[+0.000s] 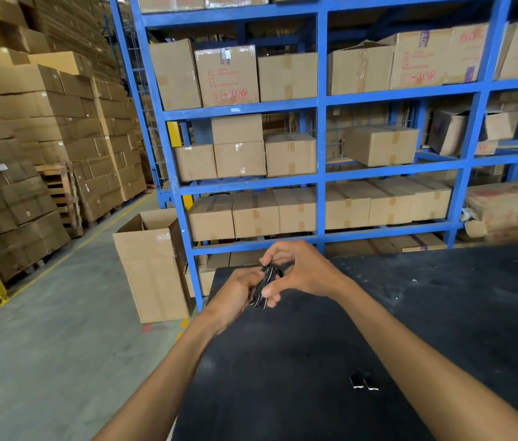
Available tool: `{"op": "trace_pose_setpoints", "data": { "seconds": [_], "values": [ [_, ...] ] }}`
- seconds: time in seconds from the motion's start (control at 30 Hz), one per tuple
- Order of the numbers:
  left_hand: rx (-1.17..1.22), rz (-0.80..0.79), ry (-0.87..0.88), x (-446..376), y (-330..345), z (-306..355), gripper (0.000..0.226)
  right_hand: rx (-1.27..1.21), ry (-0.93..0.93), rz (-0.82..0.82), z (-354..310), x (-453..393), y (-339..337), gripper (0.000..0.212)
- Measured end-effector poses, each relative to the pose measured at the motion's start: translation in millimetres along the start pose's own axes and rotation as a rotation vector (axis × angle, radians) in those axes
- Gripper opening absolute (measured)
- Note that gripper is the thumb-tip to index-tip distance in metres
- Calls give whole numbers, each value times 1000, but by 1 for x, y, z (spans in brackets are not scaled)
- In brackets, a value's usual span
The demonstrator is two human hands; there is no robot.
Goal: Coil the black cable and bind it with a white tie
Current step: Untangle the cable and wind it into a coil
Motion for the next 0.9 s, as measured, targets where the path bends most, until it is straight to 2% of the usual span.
{"op": "trace_pose_setpoints", "data": {
  "seconds": [0.07,0.2,0.4,0.57,0.67,0.8,0.9],
  "values": [
    [-25,-33,-15,0,1,0,39,-15,5,-15,3,1,-1,47],
    [87,-41,-102,-1,-2,0,36,-67,-17,18,6,0,-5,45],
    [164,-41,-139,-10,-8,11,32,-178,-40,58,7,-3,-12,39],
    [-49,-36,-87,-11,-12,22,33,-246,-66,23,6,-5,-10,35],
    [-213,10,-12,-11,-12,28,43,-293,-81,25,7,-5,-8,33],
    [-201,36,30,-12,-7,26,46,-352,-105,90,6,-4,-6,29],
    [-157,156,8,-16,-15,21,50,-417,-105,139,8,-2,-5,21]
  ]
}}
Point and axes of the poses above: each hand's wrist, its own x-axis away from the middle knuckle, its own y-axis out of the palm, z = x × y, the point moved 7 cm from there along -x, towards the middle knuckle, and after that the axes turned 9 degrees about z, right-handed, at the moved point
